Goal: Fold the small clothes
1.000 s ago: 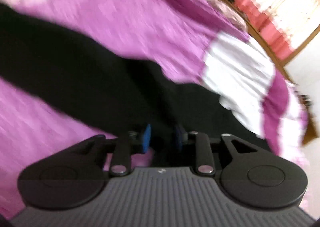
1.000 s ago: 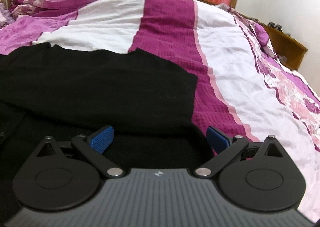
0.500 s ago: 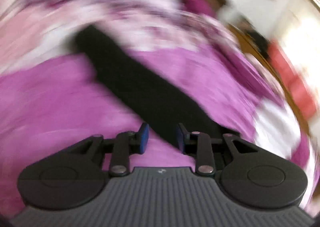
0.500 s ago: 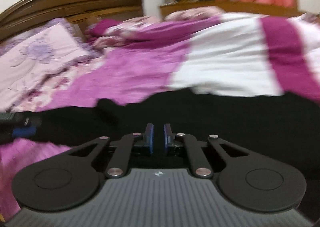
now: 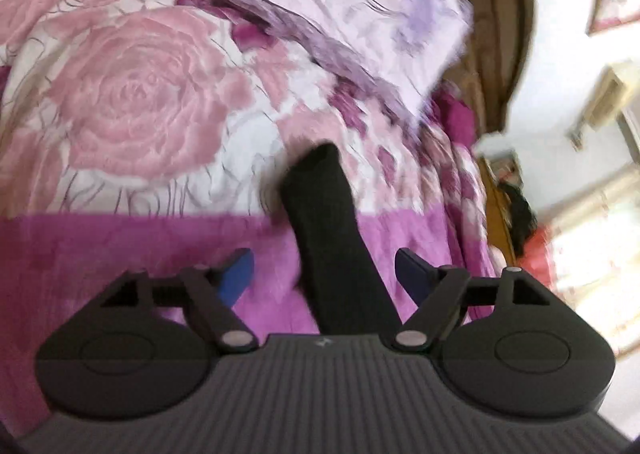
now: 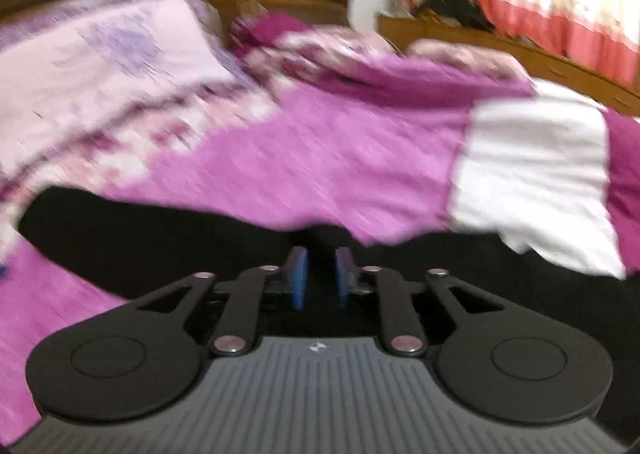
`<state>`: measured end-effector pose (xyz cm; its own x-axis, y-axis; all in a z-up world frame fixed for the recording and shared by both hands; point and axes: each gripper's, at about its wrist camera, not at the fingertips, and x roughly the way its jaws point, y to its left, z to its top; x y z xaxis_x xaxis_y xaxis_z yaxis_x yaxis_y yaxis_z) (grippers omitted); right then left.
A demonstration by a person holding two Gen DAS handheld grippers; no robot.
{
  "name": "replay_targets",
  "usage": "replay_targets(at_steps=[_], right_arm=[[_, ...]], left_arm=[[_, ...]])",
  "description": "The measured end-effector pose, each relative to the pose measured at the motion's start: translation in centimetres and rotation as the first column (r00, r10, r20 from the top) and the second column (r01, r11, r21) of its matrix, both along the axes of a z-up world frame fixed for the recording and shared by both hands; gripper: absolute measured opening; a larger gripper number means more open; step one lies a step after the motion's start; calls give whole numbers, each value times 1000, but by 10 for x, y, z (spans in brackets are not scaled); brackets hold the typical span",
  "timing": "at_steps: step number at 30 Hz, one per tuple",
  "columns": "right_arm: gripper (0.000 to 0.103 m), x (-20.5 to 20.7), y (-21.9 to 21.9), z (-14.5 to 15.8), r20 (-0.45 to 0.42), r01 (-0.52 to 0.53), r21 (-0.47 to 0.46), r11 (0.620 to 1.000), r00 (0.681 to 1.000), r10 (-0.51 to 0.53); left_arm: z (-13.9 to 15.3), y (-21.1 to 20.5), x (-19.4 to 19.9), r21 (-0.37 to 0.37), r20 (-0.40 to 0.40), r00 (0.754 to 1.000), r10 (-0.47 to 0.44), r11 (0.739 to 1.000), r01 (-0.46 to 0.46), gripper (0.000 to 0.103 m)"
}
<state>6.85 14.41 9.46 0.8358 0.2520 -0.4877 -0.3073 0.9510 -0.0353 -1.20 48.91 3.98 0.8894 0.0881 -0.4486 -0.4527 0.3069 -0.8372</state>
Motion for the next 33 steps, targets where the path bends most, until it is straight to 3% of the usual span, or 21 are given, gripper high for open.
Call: replay_targets(at_steps=[1, 2, 4, 6, 7, 10, 11, 12, 15, 20, 24, 27, 29, 31, 33], right_arm=[[59, 1, 11, 7, -1, -16, 20, 1000, 1000, 16], [73, 3, 22, 13, -14, -25, 50, 998, 1000, 26], [75, 11, 45, 21, -63, -58, 128, 990, 996, 66], [77, 17, 66, 25, -96, -83, 160, 984, 990, 99], [77, 18, 73, 27, -101, -84, 157, 984, 990, 100], [78, 12, 85, 30, -98, -78, 138, 987, 991, 91], [78, 9, 84, 31, -101, -70, 139, 988, 991, 84], [78, 6, 79, 31, -104, -63, 142, 988, 991, 78], [79, 3, 49, 33, -98, -2, 161, 987, 995, 18], [81, -6, -29, 22, -135, 85, 180, 980, 989, -61], [81, -15, -88, -1, -107, 175, 38, 984, 980, -170], [79, -19, -114, -25, -6, 221, -136, 966, 975, -224], [79, -21, -125, -41, 56, 279, -231, 932, 960, -274], [79, -23, -141, -53, 68, 304, -234, 924, 953, -296], [79, -24, -157, -71, 52, 334, -184, 924, 942, -330]], left_arm=[[-2, 5, 7, -1, -6, 1000, 18, 1000, -18, 79], [-6, 10, 18, 2, -28, 999, 28, 1000, -28, 78], [-16, 23, 32, 17, -56, 998, 15, 1000, -14, 76], [-20, 34, 35, 71, 0, 1000, 4, 997, -4, 20], [-24, 39, 37, 67, 5, 1000, -10, 998, 9, 10], [-28, 46, 40, 9, 42, 999, -7, 1000, 6, 10], [-22, 43, 38, 0, 97, 995, -18, 1000, 19, 10], [-14, 36, 36, 18, 156, 987, -49, 999, 47, 10], [19, 6, 37, 172, 268, 946, -183, 975, 140, 10], [57, -58, 46, 365, 322, 858, -401, 888, 278, 10], [68, -129, 68, 418, 269, 814, -515, 824, 383, 10], [62, -192, 87, 437, 176, 766, -618, 746, 502, 10], [59, -233, 95, 471, 113, 721, -683, 676, 567, 10], [56, -261, 99, 481, 54, 693, -719, 627, 613, 10], [46, -283, 105, 470, -20, 680, -733, 593, 653, 10]])
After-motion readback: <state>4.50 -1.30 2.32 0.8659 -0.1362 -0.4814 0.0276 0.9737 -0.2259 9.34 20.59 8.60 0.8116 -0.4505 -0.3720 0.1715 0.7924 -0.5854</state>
